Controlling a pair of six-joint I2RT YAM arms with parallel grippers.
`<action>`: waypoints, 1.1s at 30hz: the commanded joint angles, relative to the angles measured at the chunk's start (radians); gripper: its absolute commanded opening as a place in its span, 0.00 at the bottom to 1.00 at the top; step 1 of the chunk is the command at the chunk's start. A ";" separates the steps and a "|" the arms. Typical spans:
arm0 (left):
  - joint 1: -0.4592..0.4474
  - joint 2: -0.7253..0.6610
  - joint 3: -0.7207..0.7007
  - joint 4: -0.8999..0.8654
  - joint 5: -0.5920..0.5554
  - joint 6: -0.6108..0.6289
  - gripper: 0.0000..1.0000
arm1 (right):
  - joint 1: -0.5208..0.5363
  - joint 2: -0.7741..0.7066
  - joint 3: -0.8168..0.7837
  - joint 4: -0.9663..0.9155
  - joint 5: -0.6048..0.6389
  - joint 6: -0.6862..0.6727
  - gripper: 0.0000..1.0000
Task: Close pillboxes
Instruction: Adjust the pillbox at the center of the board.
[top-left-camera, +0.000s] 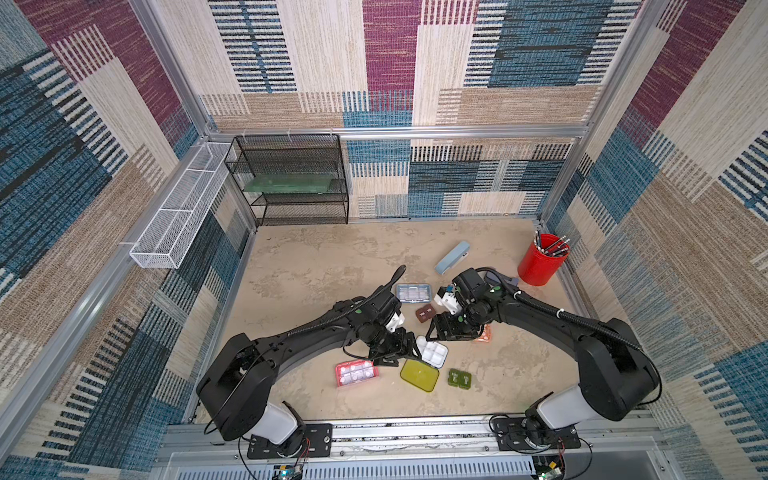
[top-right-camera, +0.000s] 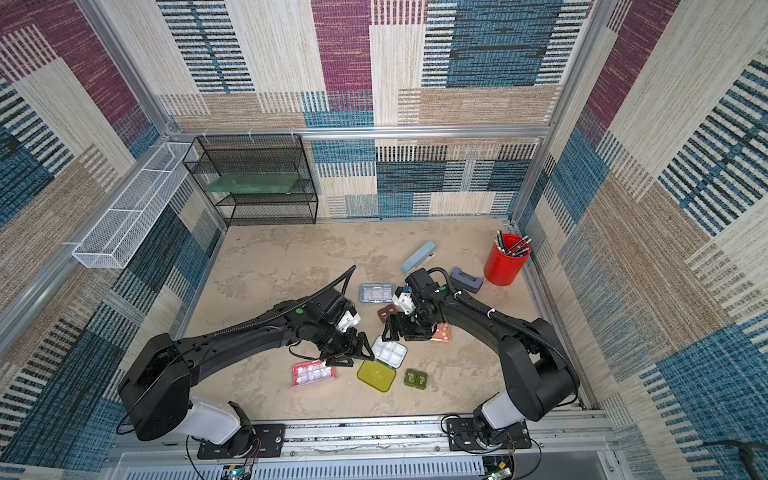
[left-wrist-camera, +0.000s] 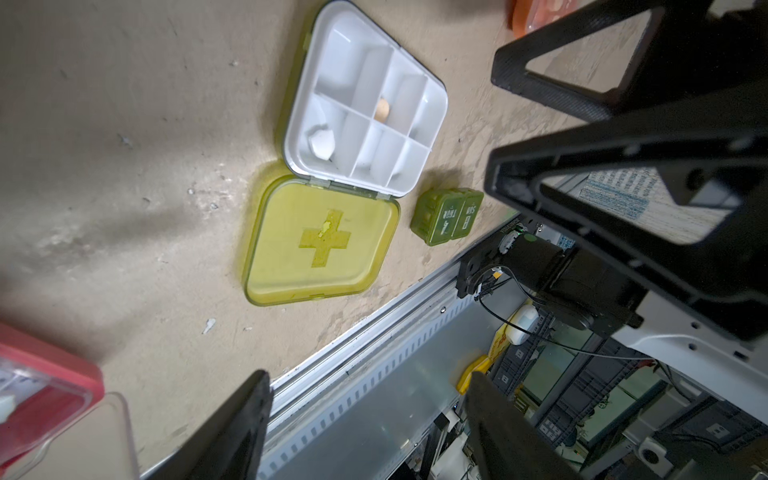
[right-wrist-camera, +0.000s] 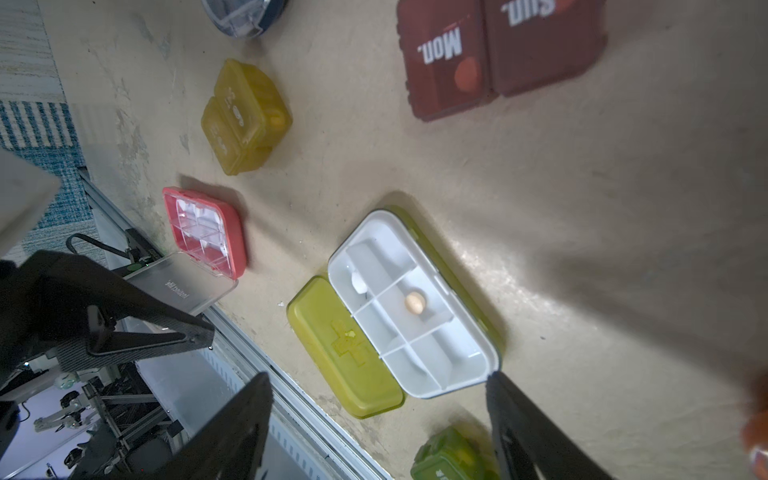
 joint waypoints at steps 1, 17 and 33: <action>0.026 0.017 0.007 -0.022 0.030 0.035 0.80 | 0.012 0.003 0.001 0.036 -0.012 0.011 0.84; 0.117 0.141 0.046 -0.066 0.172 0.324 0.80 | -0.012 -0.025 -0.004 0.022 0.020 0.072 0.82; 0.116 0.256 0.133 -0.082 0.151 0.413 0.78 | -0.035 0.008 -0.081 0.066 -0.023 -0.050 0.78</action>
